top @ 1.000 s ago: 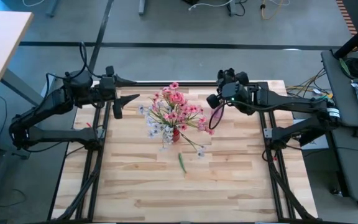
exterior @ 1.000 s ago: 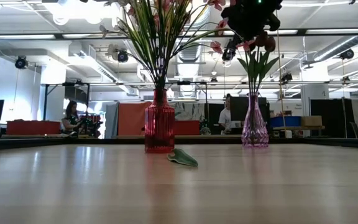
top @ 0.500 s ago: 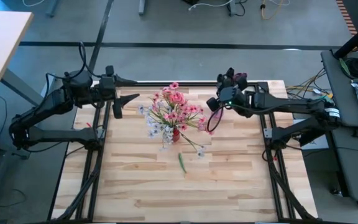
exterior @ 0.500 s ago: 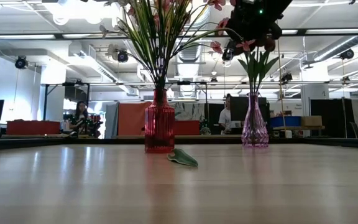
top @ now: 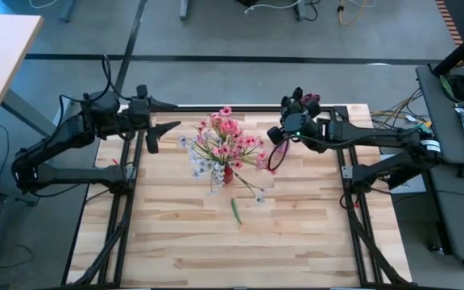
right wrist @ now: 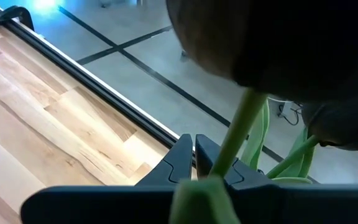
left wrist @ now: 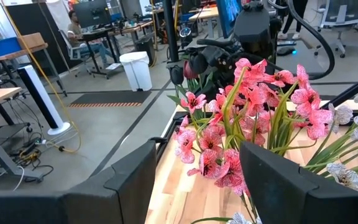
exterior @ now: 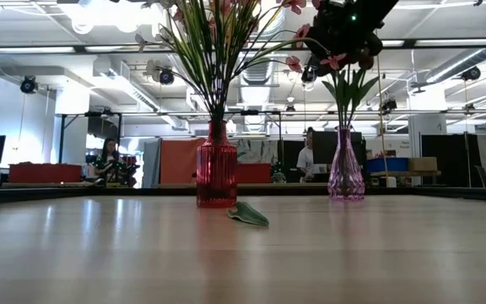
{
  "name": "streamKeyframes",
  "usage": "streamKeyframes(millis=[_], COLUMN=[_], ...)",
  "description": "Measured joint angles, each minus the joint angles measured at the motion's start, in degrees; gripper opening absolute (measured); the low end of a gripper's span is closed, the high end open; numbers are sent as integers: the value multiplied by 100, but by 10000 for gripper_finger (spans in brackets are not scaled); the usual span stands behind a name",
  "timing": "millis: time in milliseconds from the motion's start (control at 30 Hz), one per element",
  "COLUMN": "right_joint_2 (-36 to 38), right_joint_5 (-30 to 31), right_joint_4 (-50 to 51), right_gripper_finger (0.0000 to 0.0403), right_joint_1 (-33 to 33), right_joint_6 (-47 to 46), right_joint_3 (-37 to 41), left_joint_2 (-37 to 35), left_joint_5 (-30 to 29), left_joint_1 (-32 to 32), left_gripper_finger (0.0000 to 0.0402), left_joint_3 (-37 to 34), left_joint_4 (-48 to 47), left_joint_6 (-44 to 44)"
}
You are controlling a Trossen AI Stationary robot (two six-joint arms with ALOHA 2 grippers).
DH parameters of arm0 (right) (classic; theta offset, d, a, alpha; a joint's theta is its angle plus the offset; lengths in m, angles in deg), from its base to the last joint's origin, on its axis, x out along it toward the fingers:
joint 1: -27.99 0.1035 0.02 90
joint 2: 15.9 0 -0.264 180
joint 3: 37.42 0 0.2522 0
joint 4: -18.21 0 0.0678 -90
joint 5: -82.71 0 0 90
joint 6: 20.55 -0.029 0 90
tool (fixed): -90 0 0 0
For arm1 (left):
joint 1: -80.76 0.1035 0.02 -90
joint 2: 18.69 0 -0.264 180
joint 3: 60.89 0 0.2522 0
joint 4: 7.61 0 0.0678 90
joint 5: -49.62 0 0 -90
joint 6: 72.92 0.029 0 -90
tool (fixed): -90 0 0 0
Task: Sort flowers into vase by color
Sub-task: Put the black tulip into the violet vase
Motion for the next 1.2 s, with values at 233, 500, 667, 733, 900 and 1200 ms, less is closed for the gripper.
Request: streamKeyframes(millis=[233, 500, 667, 733, 900, 1200], right_joint_2=[1, 1, 40, 83, 245, 684], right_joint_5=[-6, -48, -48, -48, -47, -44], right_joint_4=[4, 33, 75, 65, 332, 522], right_gripper_finger=[13, 92, 169, 193, 233, 263], right_joint_1=[0, 0, 0, 27, 147, 343], right_joint_6=[-70, -106, -158, -159, -197, 173], right_joint_3=[6, 6, -26, -86, -294, -725], left_joint_2=[0, 0, 0, 0, 0, 5], left_joint_5=[0, 0, 0, 0, 0, 0], left_joint_1=[0, 1, 0, 0, 2, -3], left_gripper_finger=[215, 215, 215, 215, 215, 215], left_joint_3=[0, 0, 0, 0, 0, 130], left_joint_4=[-2, -5, -22, -22, -20, 438], left_joint_6=[0, 0, -24, -56, -83, -112])
